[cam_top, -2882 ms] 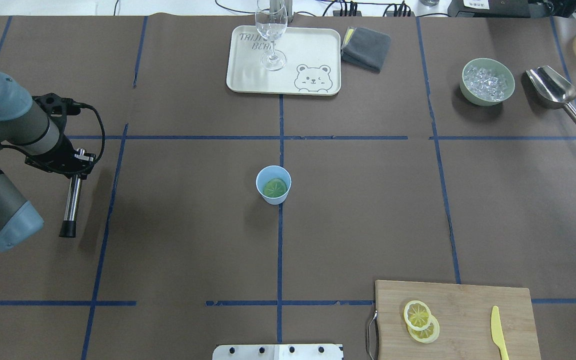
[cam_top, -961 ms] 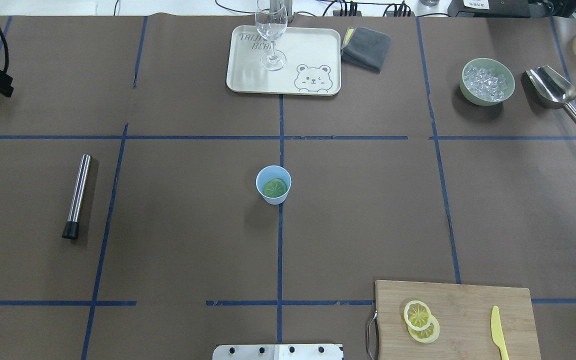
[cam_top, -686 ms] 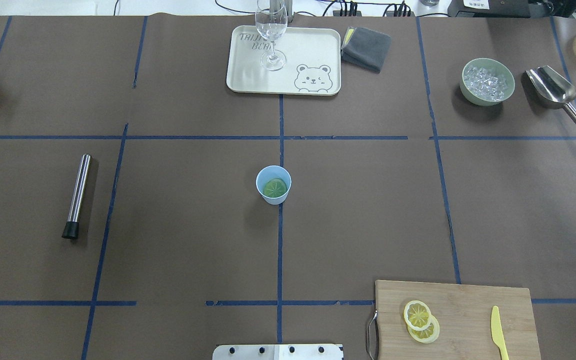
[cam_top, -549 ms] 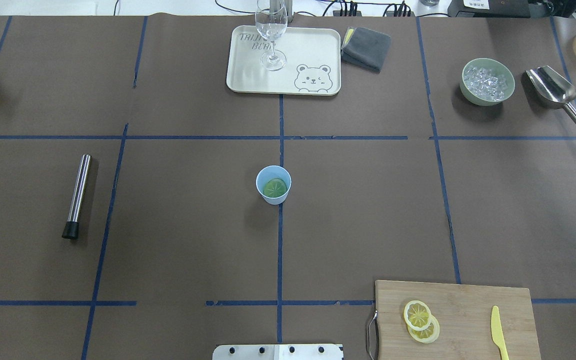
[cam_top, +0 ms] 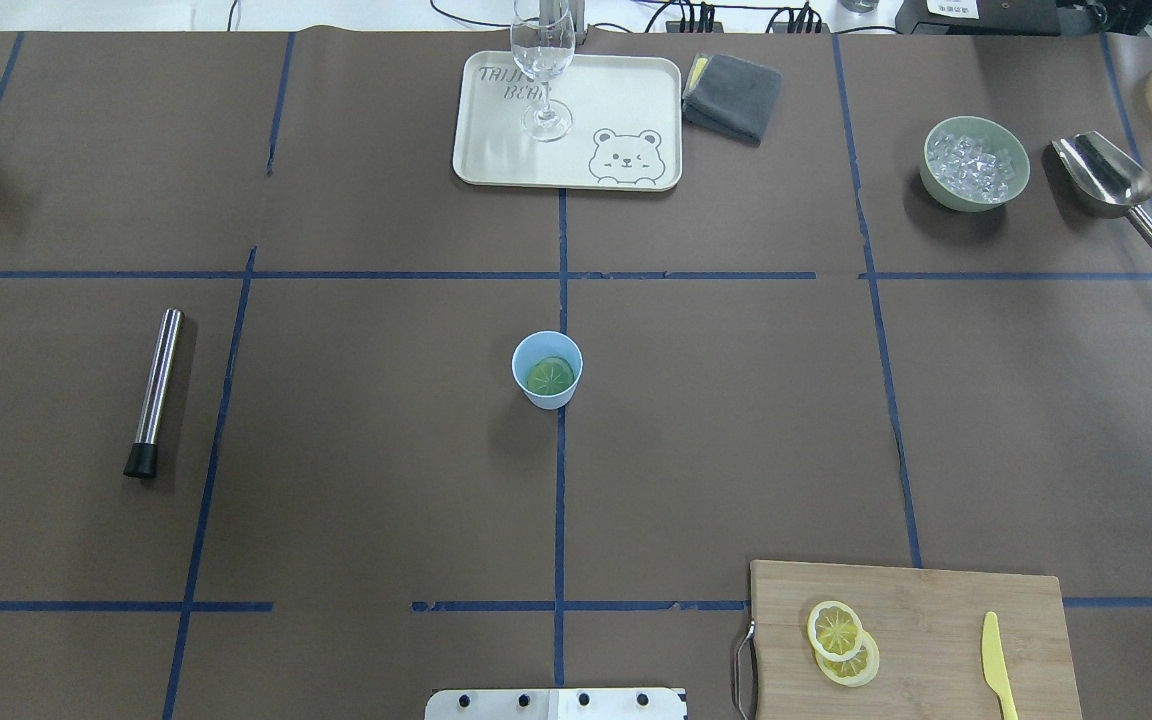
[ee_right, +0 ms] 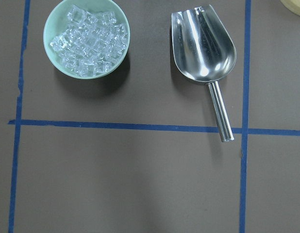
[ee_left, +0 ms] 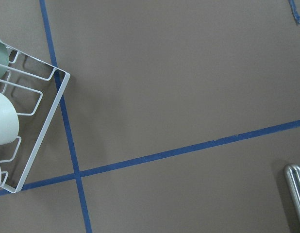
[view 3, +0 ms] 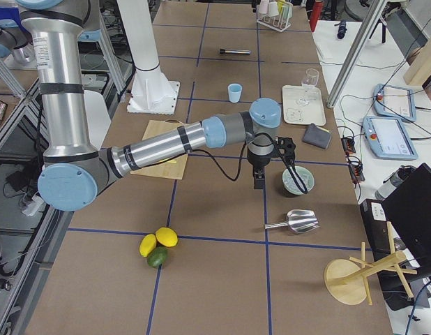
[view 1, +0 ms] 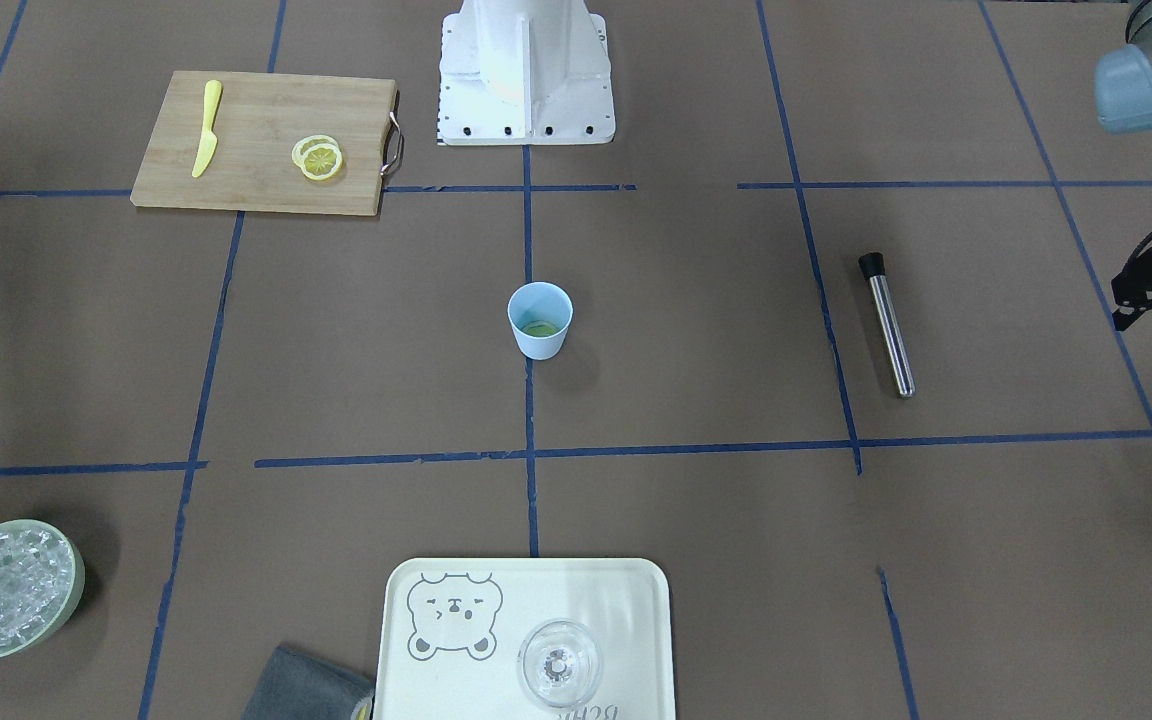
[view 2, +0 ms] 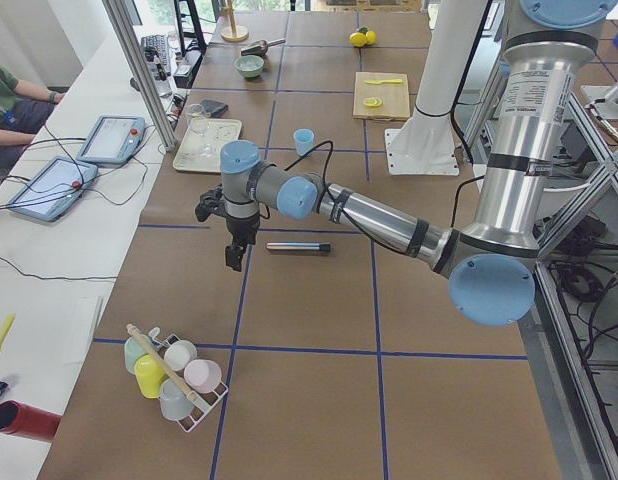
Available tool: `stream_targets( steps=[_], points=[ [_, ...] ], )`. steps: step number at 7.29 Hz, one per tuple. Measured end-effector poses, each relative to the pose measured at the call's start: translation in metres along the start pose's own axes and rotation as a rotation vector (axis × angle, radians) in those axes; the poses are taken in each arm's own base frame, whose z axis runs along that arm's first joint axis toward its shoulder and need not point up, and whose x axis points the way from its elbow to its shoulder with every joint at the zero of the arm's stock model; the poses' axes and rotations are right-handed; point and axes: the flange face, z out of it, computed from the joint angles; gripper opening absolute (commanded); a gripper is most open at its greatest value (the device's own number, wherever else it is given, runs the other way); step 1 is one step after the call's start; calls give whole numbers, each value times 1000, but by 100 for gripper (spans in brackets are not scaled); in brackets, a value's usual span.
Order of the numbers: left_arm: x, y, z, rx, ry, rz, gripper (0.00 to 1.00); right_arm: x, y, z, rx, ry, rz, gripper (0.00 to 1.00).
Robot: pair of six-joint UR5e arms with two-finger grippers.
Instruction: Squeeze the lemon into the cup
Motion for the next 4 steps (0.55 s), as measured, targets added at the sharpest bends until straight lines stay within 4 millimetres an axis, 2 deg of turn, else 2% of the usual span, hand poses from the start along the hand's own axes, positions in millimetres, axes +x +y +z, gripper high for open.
stream_targets(
  steps=[1, 2, 4],
  points=[
    [-6, 1, 0, -2, 12, 0, 100, 0, 0, 0, 1, 0, -1, 100],
    [-19, 2, -3, -3, 23, 9, 100, -1, 0, -1, 2, 0, -3, 100],
    [-57, 6, -9, -2, 15, 27, 100, 0, 1, -1, 1, 0, -2, 100]
  ],
)
